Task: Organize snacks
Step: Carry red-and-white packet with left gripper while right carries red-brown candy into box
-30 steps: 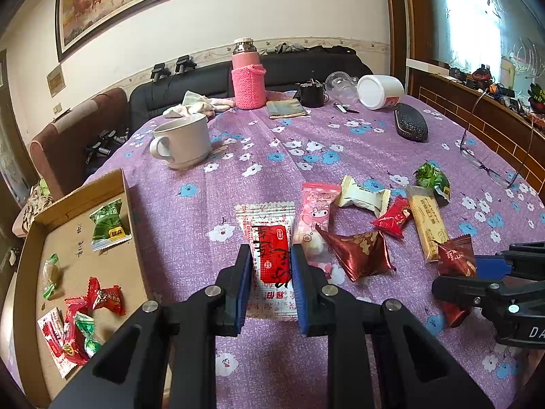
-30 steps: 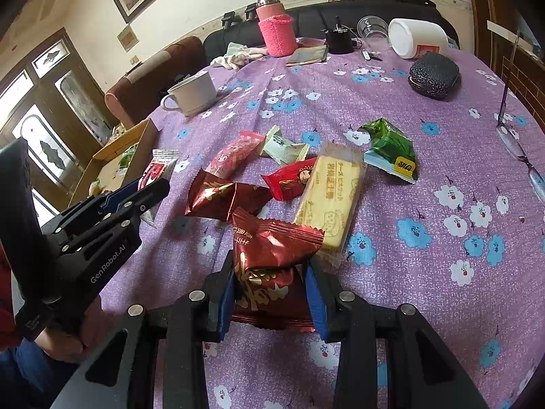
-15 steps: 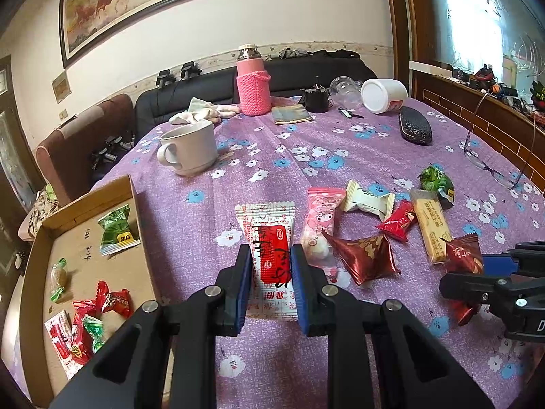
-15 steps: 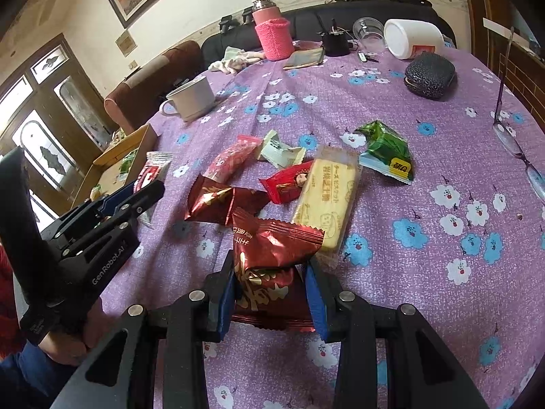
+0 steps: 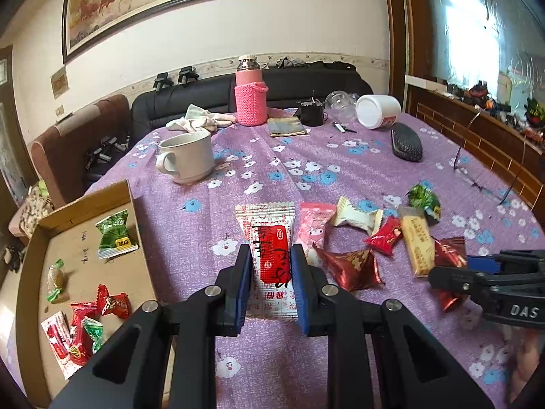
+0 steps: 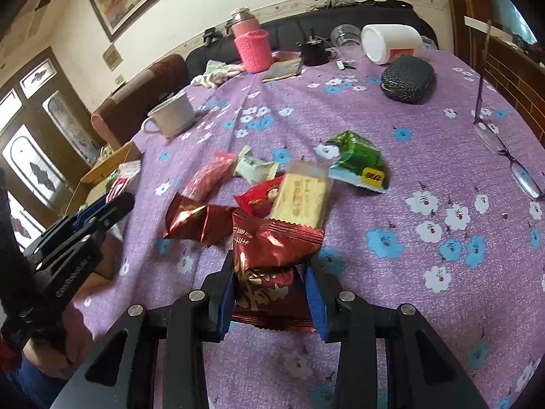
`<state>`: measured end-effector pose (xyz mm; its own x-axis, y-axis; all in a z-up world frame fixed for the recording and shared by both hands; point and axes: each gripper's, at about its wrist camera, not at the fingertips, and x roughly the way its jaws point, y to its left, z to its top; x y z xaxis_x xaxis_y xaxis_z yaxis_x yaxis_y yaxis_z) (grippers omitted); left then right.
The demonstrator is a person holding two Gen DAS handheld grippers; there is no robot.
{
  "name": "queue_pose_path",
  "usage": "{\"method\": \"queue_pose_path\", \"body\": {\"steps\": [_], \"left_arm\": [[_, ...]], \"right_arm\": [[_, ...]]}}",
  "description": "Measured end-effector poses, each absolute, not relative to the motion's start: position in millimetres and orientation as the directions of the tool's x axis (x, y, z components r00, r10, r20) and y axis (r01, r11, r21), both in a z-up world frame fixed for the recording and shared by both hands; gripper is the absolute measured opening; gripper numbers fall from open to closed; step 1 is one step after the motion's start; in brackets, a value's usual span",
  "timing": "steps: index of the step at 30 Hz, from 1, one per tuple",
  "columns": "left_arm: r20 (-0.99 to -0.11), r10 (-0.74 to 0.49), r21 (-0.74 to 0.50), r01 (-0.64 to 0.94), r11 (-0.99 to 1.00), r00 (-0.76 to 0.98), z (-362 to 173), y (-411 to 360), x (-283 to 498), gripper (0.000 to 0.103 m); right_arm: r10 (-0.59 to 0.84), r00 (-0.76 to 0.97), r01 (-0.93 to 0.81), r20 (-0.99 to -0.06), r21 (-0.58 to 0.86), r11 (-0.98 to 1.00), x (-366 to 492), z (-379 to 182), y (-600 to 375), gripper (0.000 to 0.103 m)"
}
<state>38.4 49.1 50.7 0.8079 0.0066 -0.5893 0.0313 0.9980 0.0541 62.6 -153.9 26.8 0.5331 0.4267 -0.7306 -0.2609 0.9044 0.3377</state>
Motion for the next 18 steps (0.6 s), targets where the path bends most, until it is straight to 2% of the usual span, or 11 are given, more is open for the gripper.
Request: {"method": "queue_pose_path", "body": {"steps": [6, 18], "left_arm": [[-0.575, -0.027, -0.002, 0.032, 0.999, 0.818, 65.5, 59.4, 28.2, 0.022], [-0.532, -0.009, -0.120, -0.065, 0.991, 0.847, 97.1, 127.5, -9.7, 0.022]], "right_arm": [[0.407, 0.547, -0.213, -0.731, 0.348, 0.913, 62.9, 34.5, -158.3, 0.040], [0.481, 0.500, -0.347, -0.720, 0.343, 0.873, 52.0, 74.6, -92.9, 0.040]]}}
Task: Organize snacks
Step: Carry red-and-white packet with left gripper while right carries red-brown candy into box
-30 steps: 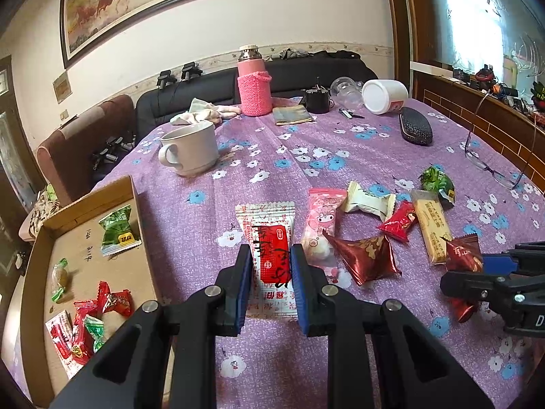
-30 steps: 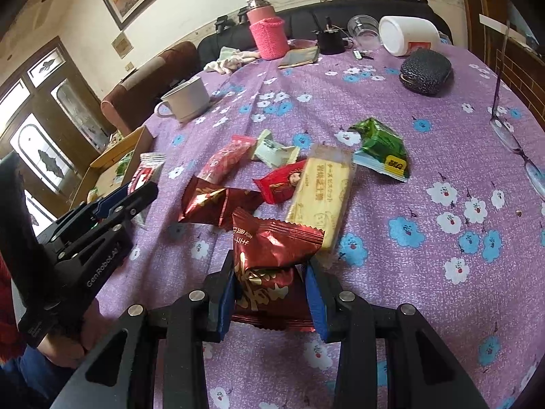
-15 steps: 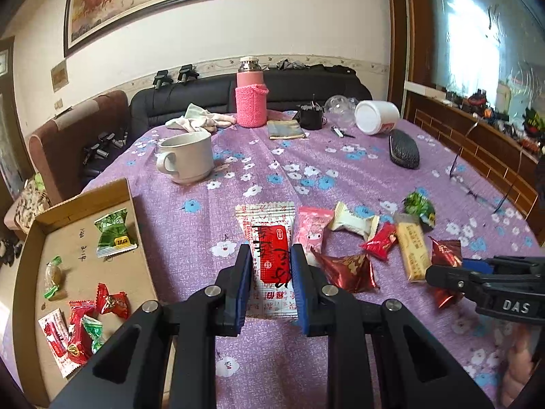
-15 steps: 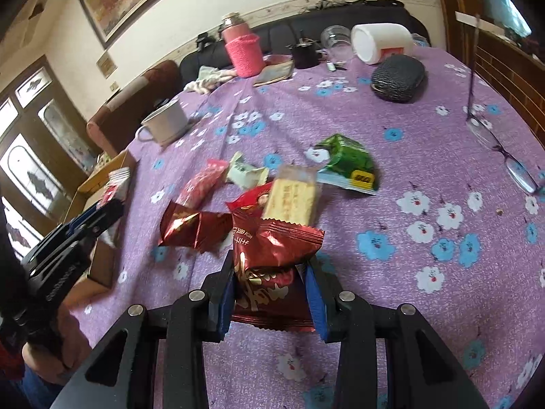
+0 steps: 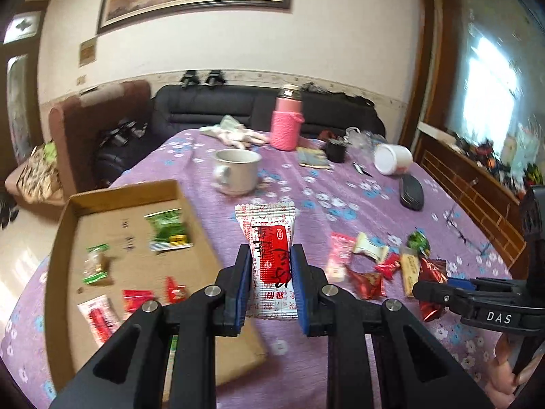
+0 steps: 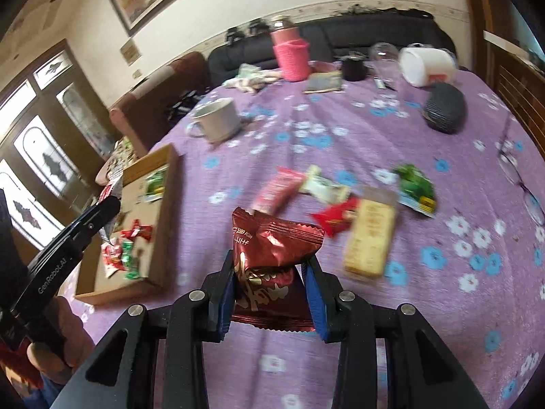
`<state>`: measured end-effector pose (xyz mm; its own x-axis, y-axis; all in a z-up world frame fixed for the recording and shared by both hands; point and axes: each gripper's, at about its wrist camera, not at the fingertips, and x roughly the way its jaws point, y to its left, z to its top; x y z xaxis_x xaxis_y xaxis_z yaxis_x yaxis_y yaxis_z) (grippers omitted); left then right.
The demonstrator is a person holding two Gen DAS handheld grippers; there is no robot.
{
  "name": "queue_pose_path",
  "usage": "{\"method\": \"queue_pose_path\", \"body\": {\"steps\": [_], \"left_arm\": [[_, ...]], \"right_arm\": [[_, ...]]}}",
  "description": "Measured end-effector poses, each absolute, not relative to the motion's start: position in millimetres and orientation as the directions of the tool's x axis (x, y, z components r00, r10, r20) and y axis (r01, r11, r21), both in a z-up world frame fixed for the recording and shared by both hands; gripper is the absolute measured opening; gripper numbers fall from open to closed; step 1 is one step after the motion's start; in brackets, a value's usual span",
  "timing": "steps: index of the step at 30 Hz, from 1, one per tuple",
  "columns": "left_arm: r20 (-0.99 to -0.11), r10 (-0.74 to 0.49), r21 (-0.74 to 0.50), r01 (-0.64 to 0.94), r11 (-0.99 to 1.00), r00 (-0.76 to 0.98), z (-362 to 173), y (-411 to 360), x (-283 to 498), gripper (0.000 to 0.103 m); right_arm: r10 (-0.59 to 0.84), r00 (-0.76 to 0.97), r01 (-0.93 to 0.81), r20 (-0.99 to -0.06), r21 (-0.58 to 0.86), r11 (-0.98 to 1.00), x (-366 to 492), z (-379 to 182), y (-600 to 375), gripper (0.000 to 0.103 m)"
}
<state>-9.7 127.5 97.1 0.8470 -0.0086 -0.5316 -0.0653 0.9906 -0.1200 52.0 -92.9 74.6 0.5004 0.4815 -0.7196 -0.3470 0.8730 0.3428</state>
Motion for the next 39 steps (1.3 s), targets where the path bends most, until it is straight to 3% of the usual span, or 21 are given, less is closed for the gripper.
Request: {"method": "queue_pose_path", "body": {"steps": [12, 29, 39], "left_arm": [[-0.587, 0.125, -0.175, -0.276, 0.945, 0.800, 71.6, 227.2, -34.9, 0.022], [-0.654, 0.143, -0.271, -0.406, 0.872, 0.743, 36.9, 273.6, -33.6, 0.022], [-0.663, 0.171, -0.247, -0.429, 0.869, 0.728, 35.5, 271.5, -34.2, 0.022]], "right_arm": [[0.543, 0.420, -0.503, -0.728, 0.311, 0.806, 55.1, 90.8, 15.9, 0.040], [0.525, 0.327, -0.588, -0.786, 0.266, 0.764, 71.0, 66.9, 147.3, 0.041], [0.464, 0.297, -0.589, -0.835, 0.222, 0.777, 116.3, 63.5, 208.6, 0.040]]}}
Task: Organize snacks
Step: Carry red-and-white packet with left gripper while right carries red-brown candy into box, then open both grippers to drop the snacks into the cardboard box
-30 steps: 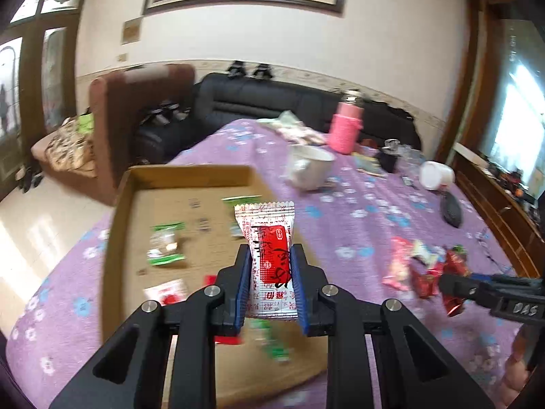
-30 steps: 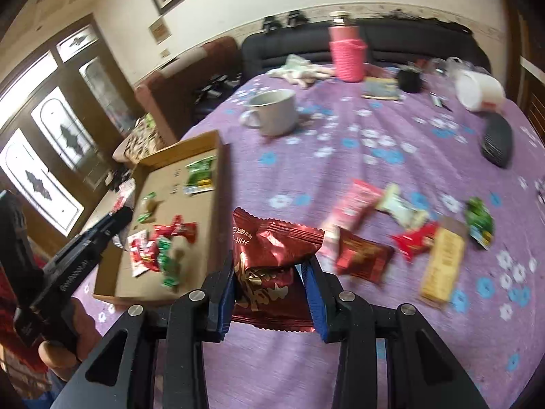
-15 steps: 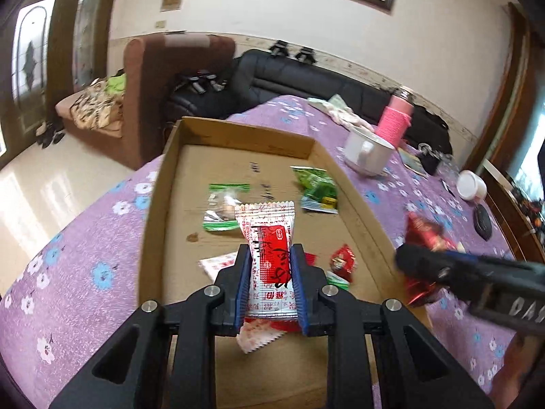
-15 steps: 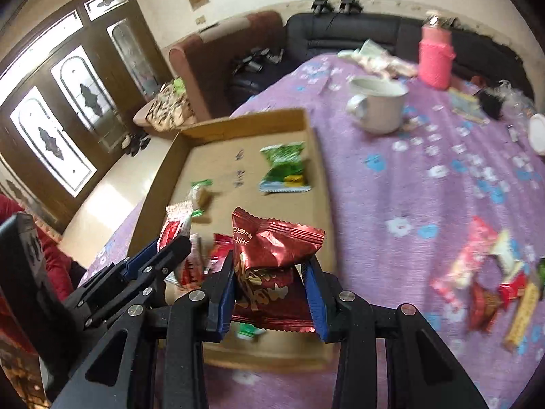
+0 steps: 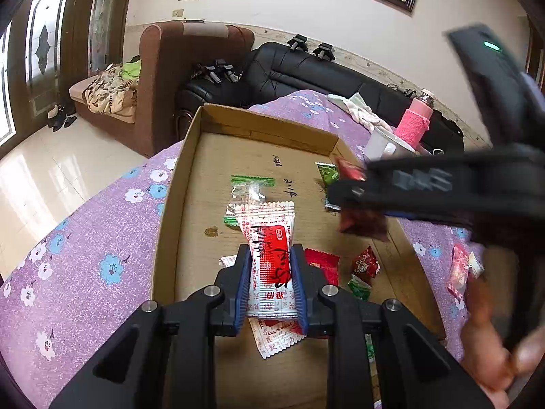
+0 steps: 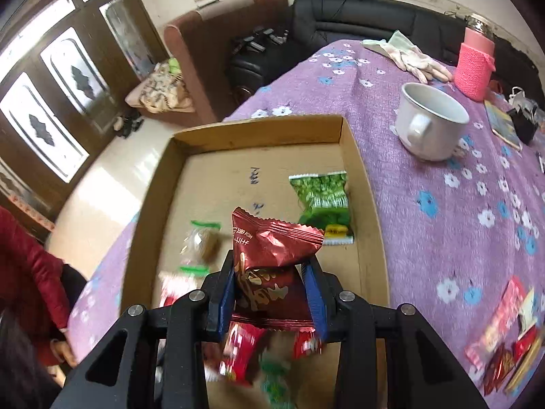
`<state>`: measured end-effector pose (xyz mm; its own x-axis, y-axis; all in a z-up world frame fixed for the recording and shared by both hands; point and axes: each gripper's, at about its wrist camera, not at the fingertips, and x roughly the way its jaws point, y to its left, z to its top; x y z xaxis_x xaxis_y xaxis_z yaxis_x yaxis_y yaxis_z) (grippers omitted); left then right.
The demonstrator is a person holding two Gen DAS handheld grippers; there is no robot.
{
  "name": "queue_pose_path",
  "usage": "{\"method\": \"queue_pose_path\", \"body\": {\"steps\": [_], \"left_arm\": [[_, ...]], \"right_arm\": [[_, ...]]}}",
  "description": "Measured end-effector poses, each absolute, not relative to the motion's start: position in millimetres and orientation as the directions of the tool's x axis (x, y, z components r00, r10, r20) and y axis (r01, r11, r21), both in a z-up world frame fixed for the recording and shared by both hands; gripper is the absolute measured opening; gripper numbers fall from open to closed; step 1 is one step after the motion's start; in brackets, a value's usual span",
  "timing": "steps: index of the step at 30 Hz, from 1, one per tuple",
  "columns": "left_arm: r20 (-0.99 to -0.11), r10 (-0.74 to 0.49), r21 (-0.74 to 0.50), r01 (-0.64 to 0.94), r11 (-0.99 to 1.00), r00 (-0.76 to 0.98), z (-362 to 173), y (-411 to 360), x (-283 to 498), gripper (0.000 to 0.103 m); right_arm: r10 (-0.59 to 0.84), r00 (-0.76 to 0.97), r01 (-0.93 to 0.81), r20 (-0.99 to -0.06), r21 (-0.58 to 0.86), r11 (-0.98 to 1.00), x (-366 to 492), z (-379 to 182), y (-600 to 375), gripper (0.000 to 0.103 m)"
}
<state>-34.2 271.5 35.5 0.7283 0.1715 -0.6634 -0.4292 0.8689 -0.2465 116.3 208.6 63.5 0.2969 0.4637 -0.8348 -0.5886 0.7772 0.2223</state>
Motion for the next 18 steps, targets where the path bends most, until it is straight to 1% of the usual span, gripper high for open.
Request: {"method": "queue_pose_path", "body": {"steps": [6, 10, 18], "left_arm": [[-0.673, 0.175, -0.237, -0.434, 0.869, 0.718, 33.8, 270.4, -32.1, 0.022], [-0.677, 0.177, -0.231, -0.435, 0.870, 0.714, 33.5, 269.2, -28.3, 0.022], [-0.670, 0.183, -0.225, -0.431, 0.874, 0.720, 34.3, 267.3, -27.6, 0.023]], "right_arm": [[0.443, 0.262, -0.584, -0.857, 0.225, 0.780, 121.3, 45.4, 224.8, 0.040], [0.442, 0.269, -0.587, -0.856, 0.218, 0.780, 121.8, 44.5, 224.9, 0.041], [0.476, 0.241, -0.583, -0.846, 0.266, 0.768, 121.6, 46.9, 218.9, 0.042]]}}
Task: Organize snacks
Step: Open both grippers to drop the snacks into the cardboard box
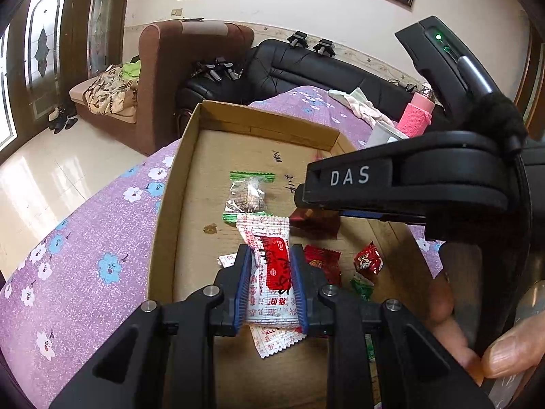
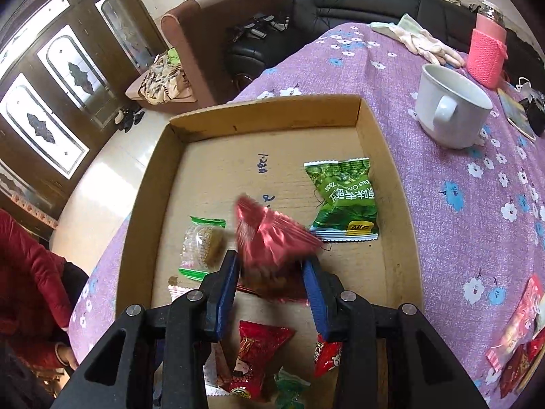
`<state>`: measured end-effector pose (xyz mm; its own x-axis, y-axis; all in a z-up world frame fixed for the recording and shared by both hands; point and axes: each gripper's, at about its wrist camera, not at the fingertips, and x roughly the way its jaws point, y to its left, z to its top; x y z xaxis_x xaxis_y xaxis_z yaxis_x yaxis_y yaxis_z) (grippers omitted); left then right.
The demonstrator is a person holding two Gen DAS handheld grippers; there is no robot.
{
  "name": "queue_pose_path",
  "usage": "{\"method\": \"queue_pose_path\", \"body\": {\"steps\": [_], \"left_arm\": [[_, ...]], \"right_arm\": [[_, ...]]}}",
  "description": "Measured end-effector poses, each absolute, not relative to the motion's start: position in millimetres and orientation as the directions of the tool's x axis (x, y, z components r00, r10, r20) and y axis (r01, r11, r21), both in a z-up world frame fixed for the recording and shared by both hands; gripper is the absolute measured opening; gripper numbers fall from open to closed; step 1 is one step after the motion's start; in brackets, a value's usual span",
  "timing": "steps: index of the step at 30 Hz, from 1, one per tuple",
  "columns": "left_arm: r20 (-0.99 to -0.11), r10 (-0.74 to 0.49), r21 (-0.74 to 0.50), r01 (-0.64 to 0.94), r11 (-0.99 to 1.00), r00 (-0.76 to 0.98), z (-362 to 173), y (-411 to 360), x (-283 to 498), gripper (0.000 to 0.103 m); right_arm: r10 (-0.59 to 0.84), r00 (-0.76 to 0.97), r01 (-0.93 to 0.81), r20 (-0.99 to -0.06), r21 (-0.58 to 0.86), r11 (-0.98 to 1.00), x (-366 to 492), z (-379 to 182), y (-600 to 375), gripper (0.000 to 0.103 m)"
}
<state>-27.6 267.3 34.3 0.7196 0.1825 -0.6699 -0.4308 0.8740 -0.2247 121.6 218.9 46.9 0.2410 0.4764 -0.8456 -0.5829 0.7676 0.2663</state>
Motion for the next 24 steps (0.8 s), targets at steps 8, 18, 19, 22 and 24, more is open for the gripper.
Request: {"method": "queue_pose_path", "body": {"steps": [8, 18, 19, 22, 24], "left_arm": [[-0.651, 0.184, -0.234, -0.426, 0.874, 0.736, 36.8, 268.0, -32.9, 0.023], [-0.639, 0.190, -0.237, -0.426, 0.873, 0.745, 37.7, 267.9, -37.4, 0.023], [-0.638, 0.191, -0.237, -0.426, 0.873, 0.746, 38.0, 267.4, -37.6, 0.023], [-0.632, 0.196, -0.232, -0.425, 0.875, 0.750, 39.9, 265.5, -39.2, 0.023], [-0.628, 0.202, -0.226, -0.425, 0.876, 0.752, 40.8, 265.0, -39.5, 0.023]], "right_arm": [[0.501, 0.288, -0.588, -0.816, 0.262, 0.765, 117.1, 74.2, 205.2, 0.044], [0.506, 0.559, -0.503, -0.656, 0.218, 0.837, 135.2, 212.6, 125.4, 0.044], [0.503, 0.598, -0.482, -0.624, 0.222, 0.847, 138.1, 233.1, 111.5, 0.044], [0.505, 0.685, -0.424, -0.526, 0.276, 0.863, 140.8, 290.3, 62.0, 0.044], [0.506, 0.708, -0.408, -0.494, 0.299, 0.863, 135.1, 308.9, 30.3, 0.047]]}}
